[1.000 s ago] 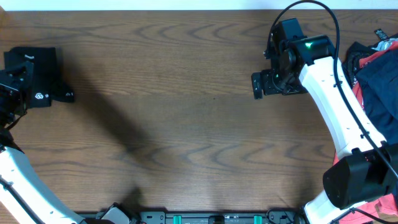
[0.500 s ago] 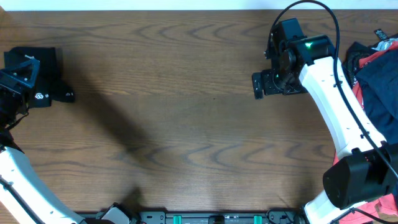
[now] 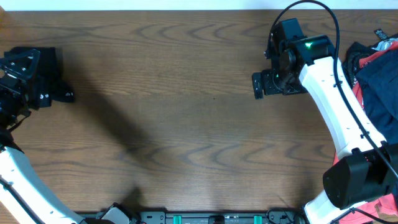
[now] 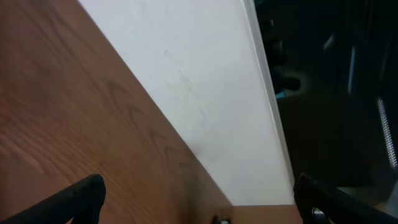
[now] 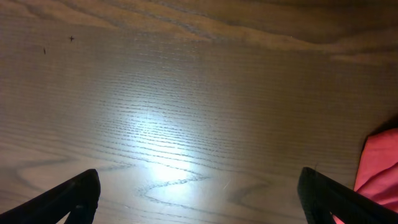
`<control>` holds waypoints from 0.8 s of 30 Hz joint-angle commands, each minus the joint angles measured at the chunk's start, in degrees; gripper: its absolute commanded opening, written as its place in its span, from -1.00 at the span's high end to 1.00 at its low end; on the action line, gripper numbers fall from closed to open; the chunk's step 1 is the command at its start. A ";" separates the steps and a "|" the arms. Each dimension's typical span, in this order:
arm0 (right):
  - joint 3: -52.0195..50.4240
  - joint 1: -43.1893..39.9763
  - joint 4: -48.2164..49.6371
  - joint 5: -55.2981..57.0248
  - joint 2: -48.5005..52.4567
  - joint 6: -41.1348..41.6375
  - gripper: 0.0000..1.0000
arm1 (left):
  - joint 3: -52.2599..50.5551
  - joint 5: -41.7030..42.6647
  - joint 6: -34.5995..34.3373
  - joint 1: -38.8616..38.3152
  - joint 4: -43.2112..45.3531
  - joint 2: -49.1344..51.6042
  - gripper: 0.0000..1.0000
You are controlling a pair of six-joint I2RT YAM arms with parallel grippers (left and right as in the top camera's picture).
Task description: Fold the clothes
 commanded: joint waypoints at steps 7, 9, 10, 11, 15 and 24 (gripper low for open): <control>0.02 1.11 -0.02 0.81 -0.07 0.24 -0.99 | 0.87 1.53 -3.48 -0.09 -0.20 -0.15 -0.96; 0.02 1.11 -0.02 0.81 -0.07 0.24 -0.99 | 0.87 2.99 -3.74 -0.09 -0.15 -0.15 -0.96; 0.02 1.11 -0.02 0.81 -0.07 0.24 -0.98 | 0.87 3.28 -3.89 -0.09 -0.15 -0.15 -0.96; 0.02 1.11 -0.02 0.81 -0.07 0.24 -0.99 | 0.87 3.15 -3.87 -0.09 -0.15 -0.15 -0.96; 0.02 1.11 -0.02 0.81 -0.07 0.24 -0.99 | 0.87 2.91 -3.76 -0.48 -0.15 -0.11 -0.96; 0.02 1.11 -0.02 0.81 -0.07 0.24 -0.99 | 0.87 0.87 7.34 -9.68 8.68 -0.09 -0.96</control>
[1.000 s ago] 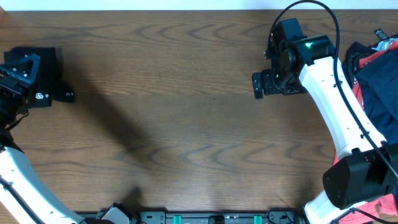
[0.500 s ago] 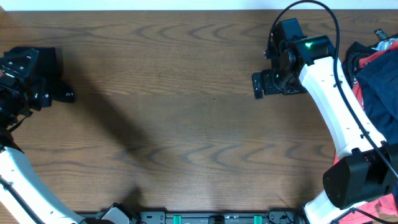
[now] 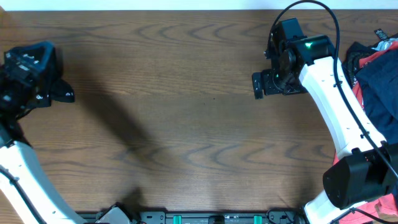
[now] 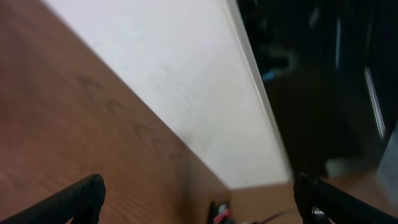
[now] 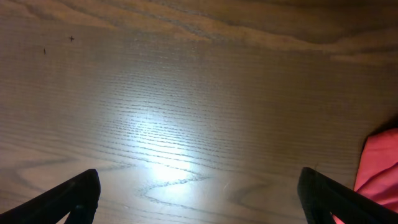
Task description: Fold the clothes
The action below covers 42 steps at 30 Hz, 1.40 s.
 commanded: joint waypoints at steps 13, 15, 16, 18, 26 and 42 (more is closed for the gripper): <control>0.02 1.11 -0.02 0.83 -0.07 0.24 -0.99 | 0.83 -6.64 36.52 -32.13 4.98 0.61 -0.96; 0.02 1.11 -0.02 0.83 -0.04 0.24 -0.99 | 0.83 -9.92 38.32 -36.33 4.04 0.59 -0.96; 0.02 1.11 -0.02 0.83 -0.07 0.24 -0.98 | 0.83 -11.58 38.51 -38.40 4.07 0.59 -0.96; 0.02 1.11 -0.02 0.83 -0.07 0.24 -0.99 | 0.83 -15.28 38.93 -41.40 4.11 0.59 -0.96; 0.02 1.11 -0.02 0.81 -0.07 0.24 -0.98 | 0.83 -24.59 38.88 -44.63 7.91 0.59 -0.96; 0.02 1.11 -0.02 0.81 -0.07 0.24 -0.98 | 0.83 -35.69 38.93 -43.74 9.01 -20.92 -0.96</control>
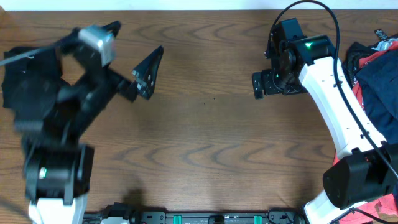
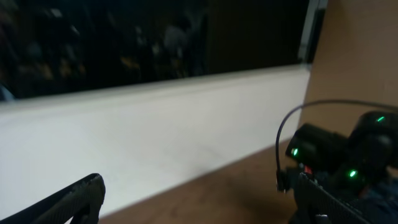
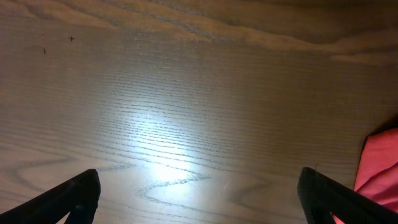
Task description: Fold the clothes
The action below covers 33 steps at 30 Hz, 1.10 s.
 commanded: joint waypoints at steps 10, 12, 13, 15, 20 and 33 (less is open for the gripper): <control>0.02 1.11 -0.02 0.81 -0.07 0.24 -0.98 | 0.66 -6.10 0.79 7.69 -8.52 -10.38 -0.96; 0.02 1.11 -0.02 0.81 -0.07 0.24 -0.99 | 0.63 -7.76 0.81 8.50 -12.24 -12.48 -0.96; 0.02 1.11 -0.02 0.83 -0.07 0.24 -0.99 | 0.59 -8.90 0.79 8.74 -14.14 -13.46 -0.96; 0.02 1.11 -0.02 0.83 -0.07 0.24 -0.99 | 0.35 -11.87 0.79 8.90 -18.10 -15.50 -0.96; 0.02 1.11 -0.02 0.83 -0.07 0.24 -0.98 | -3.26 -20.52 0.81 10.23 -24.98 -21.53 -0.96; 0.02 1.11 -0.02 0.81 -0.07 0.24 -0.99 | -34.12 -21.84 1.62 12.04 -5.57 -39.39 -0.96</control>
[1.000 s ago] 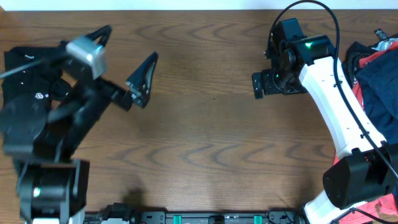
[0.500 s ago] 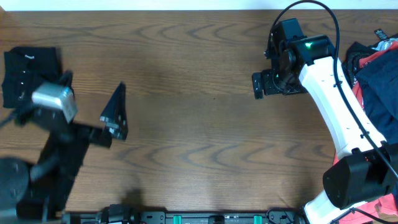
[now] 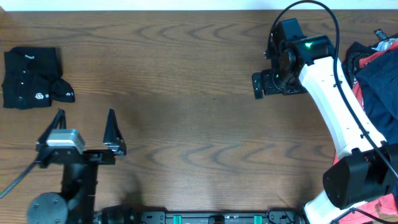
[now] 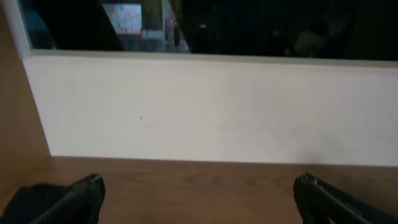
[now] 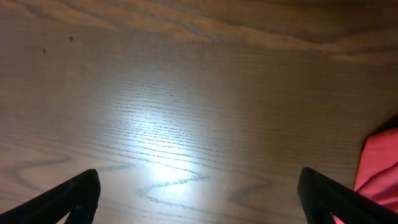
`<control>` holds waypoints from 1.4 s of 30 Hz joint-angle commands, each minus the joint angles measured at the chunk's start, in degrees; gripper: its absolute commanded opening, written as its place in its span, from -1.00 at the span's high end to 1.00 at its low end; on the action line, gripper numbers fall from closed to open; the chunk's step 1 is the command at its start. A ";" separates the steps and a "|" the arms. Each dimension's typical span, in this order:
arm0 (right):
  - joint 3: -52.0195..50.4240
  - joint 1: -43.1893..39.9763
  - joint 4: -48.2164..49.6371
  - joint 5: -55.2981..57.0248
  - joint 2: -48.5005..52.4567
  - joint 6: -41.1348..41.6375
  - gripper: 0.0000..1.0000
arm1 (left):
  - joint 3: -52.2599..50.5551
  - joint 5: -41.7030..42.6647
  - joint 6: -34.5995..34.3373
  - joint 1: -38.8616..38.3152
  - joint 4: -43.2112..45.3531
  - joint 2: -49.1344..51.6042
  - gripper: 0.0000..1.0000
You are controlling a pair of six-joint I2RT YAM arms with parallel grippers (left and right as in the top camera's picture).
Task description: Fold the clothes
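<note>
A folded black garment lies at the table's back left corner; its edge also shows low on the left in the left wrist view. A pile of red and dark blue clothes sits at the right edge, and a red corner of it shows in the right wrist view. My left gripper is pulled back to the front left. It stands open and empty, well clear of the black garment, facing the back wall. My right gripper hangs open over bare wood at the back right.
The brown wooden table stretches between the two arms. A white wall with a dark window above it runs behind the back edge. The white right arm crosses the right side, next to the pile.
My left arm has gone from raised over the left middle of the table to the front left by its base. The black garment is now fully uncovered. The right arm has not moved.
My left gripper was open at the folded black garment in the back left corner at the two oldest moments. Then it was up and away toward the middle. Now it rests at the front left, with the garment left lying folded. The right gripper stayed open throughout.
</note>
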 commanded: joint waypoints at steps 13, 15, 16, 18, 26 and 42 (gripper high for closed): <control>0.07 1.11 -0.07 0.83 -0.07 0.24 -0.98 | -24.72 -1.05 0.52 -3.37 13.14 -12.83 -0.96; 0.07 1.11 -0.07 0.81 -0.07 0.22 -0.99 | -26.03 -1.01 0.52 -3.74 13.07 -14.23 -0.96; 0.07 1.11 -0.07 0.81 -0.07 0.24 -0.99 | -26.56 -0.94 0.48 -3.72 13.09 -14.91 -0.96; 0.07 1.11 -0.07 0.83 -0.07 0.24 -0.98 | -27.23 -0.92 0.28 -3.74 13.00 -16.04 -0.96; 0.07 1.11 -0.07 0.81 -0.04 0.22 -0.99 | -28.98 -0.94 0.31 -4.98 12.28 -17.31 -0.96; 0.07 1.11 -0.07 0.81 -0.07 0.24 -0.99 | -31.15 -0.50 -0.13 -5.97 8.39 -17.33 -0.96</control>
